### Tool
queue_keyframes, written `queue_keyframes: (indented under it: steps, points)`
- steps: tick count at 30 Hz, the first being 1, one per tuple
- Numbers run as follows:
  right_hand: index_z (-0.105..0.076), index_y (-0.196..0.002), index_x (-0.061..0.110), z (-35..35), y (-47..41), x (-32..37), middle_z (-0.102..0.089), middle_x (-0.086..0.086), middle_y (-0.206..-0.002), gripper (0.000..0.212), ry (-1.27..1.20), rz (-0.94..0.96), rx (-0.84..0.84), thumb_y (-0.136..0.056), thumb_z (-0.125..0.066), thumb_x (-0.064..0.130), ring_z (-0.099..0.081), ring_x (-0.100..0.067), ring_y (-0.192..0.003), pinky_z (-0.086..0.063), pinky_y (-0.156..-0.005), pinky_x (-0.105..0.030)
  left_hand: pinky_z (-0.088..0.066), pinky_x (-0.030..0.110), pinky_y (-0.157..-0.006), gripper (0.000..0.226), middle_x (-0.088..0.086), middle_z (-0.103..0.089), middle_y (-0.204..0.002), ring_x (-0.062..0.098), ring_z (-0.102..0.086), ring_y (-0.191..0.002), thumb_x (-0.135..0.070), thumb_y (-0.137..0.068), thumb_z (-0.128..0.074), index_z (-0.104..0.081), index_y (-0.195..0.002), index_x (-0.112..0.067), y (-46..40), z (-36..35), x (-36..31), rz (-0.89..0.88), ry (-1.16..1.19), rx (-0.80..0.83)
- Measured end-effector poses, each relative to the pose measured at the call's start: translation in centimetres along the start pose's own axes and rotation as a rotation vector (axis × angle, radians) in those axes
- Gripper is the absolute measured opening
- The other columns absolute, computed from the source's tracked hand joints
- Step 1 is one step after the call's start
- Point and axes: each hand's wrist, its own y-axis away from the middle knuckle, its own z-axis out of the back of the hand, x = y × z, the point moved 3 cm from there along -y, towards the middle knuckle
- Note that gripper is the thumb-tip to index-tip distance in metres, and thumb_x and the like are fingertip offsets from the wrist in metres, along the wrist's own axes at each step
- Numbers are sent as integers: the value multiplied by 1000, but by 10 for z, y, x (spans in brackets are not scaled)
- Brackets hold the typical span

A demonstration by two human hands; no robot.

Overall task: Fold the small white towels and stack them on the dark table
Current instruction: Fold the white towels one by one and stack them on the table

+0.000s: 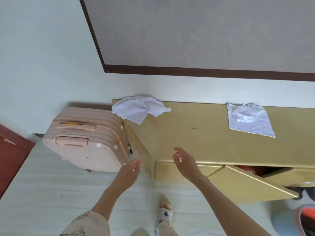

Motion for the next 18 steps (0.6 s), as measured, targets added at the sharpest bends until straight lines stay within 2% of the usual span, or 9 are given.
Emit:
queue_keyframes:
  steps: [7, 9, 12, 14, 16, 18]
  points:
    - [-43, -136, 14, -1, -109, -23, -51, -12, -132, 41, 164, -98, 132, -96, -45, 22, -48, -26, -122, -36, -99, -30, -38, 21, -91, 27, 13, -64, -112, 21, -58, -108, -18, -96, -44, -59, -116, -6, -94, 1, 18, 147, -4, 44]
    - [-40, -139, 16, -9, -132, -33, -44, -11, -139, 44, 224, -122, 177, -96, -45, 23, -43, -28, -126, -34, -102, -32, -38, 27, -97, 28, 12, -62, -115, 22, -55, -114, -16, -95, -45, -56, -120, -8, -123, 4, 23, 160, -27, 74]
    - [-29, -145, 21, -23, -162, -43, -24, -11, -152, 53, 328, -174, 226, -95, -47, 28, -28, -30, -137, -30, -109, -37, -41, 36, -100, 36, 11, -56, -123, 27, -54, -116, -15, -94, -43, -49, -130, -14, -169, 12, 27, 153, -77, 120]
    - [-17, -148, 26, -32, -177, -47, -6, -8, -157, 63, 440, -204, 261, -94, -49, 35, -12, -28, -143, -24, -113, -41, -48, 45, -91, 39, 13, -52, -127, 34, -56, -109, -11, -92, -43, -47, -131, -14, -198, 18, 27, 142, -112, 128]
    - [-4, -149, 31, -41, -191, -50, 8, -4, -158, 74, 529, -239, 302, -92, -50, 43, 1, -26, -146, -16, -115, -47, -48, 46, -89, 40, 12, -46, -131, 33, -52, -112, -7, -91, -43, -45, -131, -10, -225, 23, 25, 107, -201, 116]
    - [2, -148, 35, -49, -203, -53, 17, -2, -157, 83, 550, -279, 328, -88, -53, 50, 10, -25, -145, -11, -115, -52, -42, 40, -95, 41, 11, -43, -135, 31, -43, -122, -4, -90, -43, -44, -131, -8, -250, 27, 21, 60, -303, 102]
